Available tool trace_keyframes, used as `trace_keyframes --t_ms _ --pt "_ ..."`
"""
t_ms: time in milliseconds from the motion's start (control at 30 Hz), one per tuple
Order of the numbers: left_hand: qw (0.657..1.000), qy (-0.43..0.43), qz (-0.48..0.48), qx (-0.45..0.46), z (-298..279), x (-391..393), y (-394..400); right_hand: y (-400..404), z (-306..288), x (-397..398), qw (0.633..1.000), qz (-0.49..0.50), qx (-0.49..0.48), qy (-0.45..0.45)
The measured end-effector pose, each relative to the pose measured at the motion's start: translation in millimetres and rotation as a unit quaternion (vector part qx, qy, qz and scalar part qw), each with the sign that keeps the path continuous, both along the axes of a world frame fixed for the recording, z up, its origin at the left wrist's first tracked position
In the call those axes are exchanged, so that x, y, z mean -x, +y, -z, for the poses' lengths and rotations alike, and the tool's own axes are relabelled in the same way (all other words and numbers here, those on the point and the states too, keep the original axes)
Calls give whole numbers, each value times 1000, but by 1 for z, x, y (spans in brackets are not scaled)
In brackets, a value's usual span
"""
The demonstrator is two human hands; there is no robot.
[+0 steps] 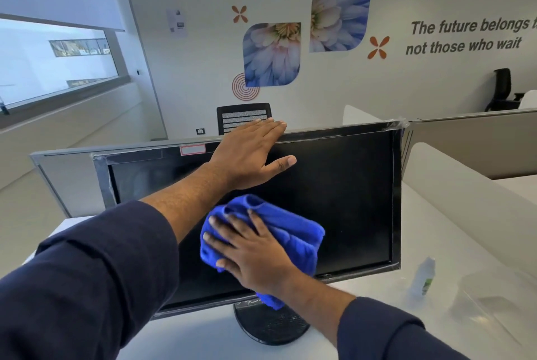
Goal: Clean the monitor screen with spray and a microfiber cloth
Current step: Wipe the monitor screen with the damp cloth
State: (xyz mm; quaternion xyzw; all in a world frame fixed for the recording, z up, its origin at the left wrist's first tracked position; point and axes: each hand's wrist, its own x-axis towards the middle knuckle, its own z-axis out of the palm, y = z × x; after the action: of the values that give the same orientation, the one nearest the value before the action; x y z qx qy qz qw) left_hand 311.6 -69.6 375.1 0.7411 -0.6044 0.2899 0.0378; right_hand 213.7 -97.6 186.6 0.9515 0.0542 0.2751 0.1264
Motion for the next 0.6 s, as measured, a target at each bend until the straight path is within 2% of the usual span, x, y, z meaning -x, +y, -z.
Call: trace_keyframes --t_ms 133,267,467,600 --pt "1000 1 -2 -3 1 -4 2 -12 19 18 989 -56 103 95" --pt "1000 -6 -3 -3 0 1 -2 -51 29 58 973 -57 163 153" --pt "1000 -4 -7 -2 0 3 1 -117 27 114 963 -15 192 187" --pt "1000 -2 -14 -4 1 5 0 -120 17 111 971 -16 168 170"
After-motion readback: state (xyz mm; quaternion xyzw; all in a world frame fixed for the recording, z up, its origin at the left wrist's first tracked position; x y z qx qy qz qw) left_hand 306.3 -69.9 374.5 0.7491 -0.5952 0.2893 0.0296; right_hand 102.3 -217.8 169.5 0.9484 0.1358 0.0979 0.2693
